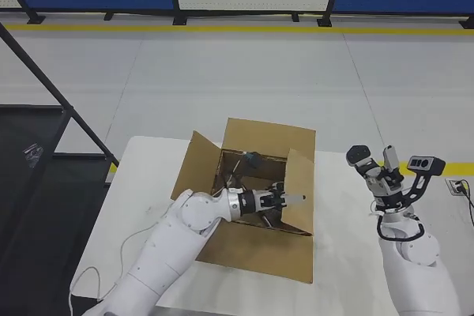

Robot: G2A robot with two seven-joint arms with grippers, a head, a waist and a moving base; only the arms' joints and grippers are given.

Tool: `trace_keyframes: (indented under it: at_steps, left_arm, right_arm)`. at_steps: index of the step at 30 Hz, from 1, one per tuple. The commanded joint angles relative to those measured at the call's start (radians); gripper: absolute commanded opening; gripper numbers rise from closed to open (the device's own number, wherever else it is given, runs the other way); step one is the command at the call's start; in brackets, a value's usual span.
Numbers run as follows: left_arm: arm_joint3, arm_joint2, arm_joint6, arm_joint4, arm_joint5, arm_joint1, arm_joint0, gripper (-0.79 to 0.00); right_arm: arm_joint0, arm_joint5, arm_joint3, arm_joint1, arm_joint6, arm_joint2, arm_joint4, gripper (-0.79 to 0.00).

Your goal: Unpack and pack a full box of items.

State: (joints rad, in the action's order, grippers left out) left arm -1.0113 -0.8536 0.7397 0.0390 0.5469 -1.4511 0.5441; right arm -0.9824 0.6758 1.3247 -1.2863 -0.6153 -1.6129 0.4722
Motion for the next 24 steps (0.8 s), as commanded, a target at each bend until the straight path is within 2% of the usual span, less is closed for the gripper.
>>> trace_keyframes:
  at_steps: [1, 6, 13, 24]
  left_arm:
    - [-0.003, 0.014, -0.006, -0.004, -0.007, -0.007, -0.013, 0.0]
    - [0.029, 0.059, -0.024, 0.006, -0.021, -0.035, -0.054, 0.0]
    - [0.117, 0.143, -0.045, 0.033, -0.002, -0.093, -0.118, 0.0]
    - [0.282, 0.241, -0.13, 0.043, 0.034, -0.192, -0.192, 0.0]
  right_arm:
    - [-0.011, 0.023, 0.006, 0.001, 0.006, -0.008, 0.02, 0.0]
    - [-0.05, 0.091, 0.03, 0.004, 0.019, -0.042, 0.087, 0.0]
    - [-0.116, 0.185, 0.048, 0.009, 0.025, -0.091, 0.162, 0.0]
    - [-0.19, 0.227, 0.066, 0.017, 0.087, -0.166, 0.162, 0.0]
